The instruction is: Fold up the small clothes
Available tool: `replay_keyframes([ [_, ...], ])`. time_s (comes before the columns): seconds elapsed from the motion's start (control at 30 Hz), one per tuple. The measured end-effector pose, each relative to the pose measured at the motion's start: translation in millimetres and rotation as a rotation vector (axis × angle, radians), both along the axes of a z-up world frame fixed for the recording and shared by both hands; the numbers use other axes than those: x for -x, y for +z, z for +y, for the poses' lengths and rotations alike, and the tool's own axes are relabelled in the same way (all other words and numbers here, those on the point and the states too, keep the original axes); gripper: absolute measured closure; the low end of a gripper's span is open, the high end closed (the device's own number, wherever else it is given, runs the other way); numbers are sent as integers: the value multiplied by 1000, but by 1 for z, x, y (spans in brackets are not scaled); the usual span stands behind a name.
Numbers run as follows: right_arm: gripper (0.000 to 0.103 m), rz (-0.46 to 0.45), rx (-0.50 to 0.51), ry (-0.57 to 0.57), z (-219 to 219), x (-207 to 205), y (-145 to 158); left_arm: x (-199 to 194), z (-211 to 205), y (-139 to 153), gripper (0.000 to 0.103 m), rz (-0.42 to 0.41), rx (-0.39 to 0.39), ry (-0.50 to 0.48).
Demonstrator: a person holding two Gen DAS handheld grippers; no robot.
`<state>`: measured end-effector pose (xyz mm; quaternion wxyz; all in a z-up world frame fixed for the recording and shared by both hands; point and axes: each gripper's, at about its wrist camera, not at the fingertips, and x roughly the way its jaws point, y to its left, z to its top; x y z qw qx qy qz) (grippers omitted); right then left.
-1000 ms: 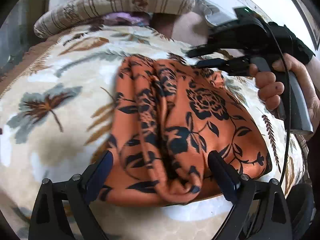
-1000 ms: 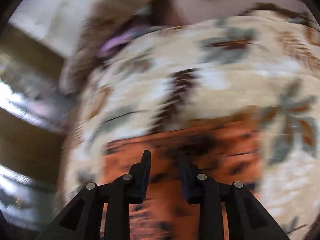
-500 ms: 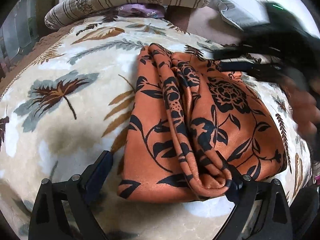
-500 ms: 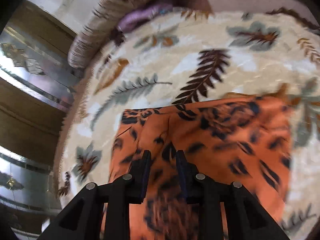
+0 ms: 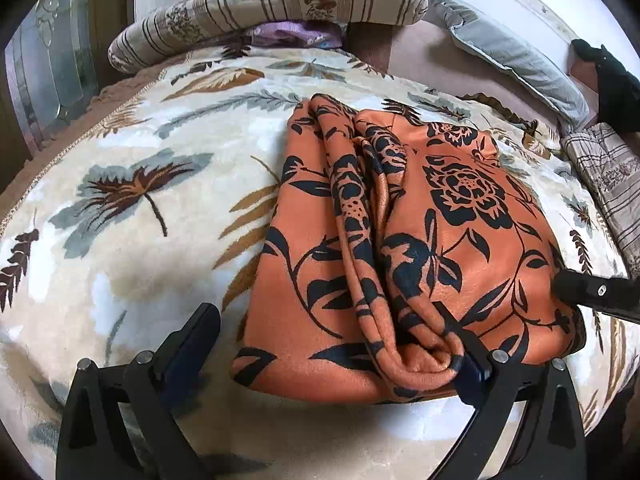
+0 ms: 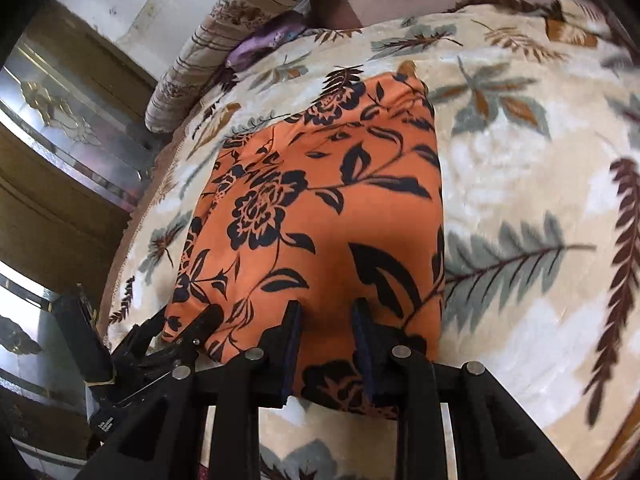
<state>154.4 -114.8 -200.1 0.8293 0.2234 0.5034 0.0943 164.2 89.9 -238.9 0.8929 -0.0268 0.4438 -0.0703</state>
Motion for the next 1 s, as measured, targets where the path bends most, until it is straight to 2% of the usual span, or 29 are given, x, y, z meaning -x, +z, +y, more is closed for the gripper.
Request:
replay_keyframes([
  [0.07, 74, 16, -31, -12, -4, 0, 3, 2, -1, 0, 2, -20, -17, -2],
  [0.33, 74, -38, 10, 17, 1, 24, 21, 1, -2, -1, 0, -29, -26, 5],
  [0.43, 73, 3, 27, 21, 6, 22, 4, 0, -3, -2, 0, -29, -28, 4],
  [0.5, 73, 56, -2, 17, 5, 17, -16, 0, -2, -3, 0, -26, -29, 1],
  [0.57, 73, 53, -39, -2, 1, 15, -24, -1, -2, -3, 0, -23, -27, -1],
  [0.73, 74, 87, -40, 21, -1, 11, -20, -2, -1, -1, 0, -17, -23, -2],
  [0.9, 74, 119, -13, 49, 3, 8, -10, 1, -7, 8, 0, -59, -69, -15],
  [1.0, 74, 85, 0, 51, 0, 8, 8, 2, -10, 16, 0, -85, -87, -21],
])
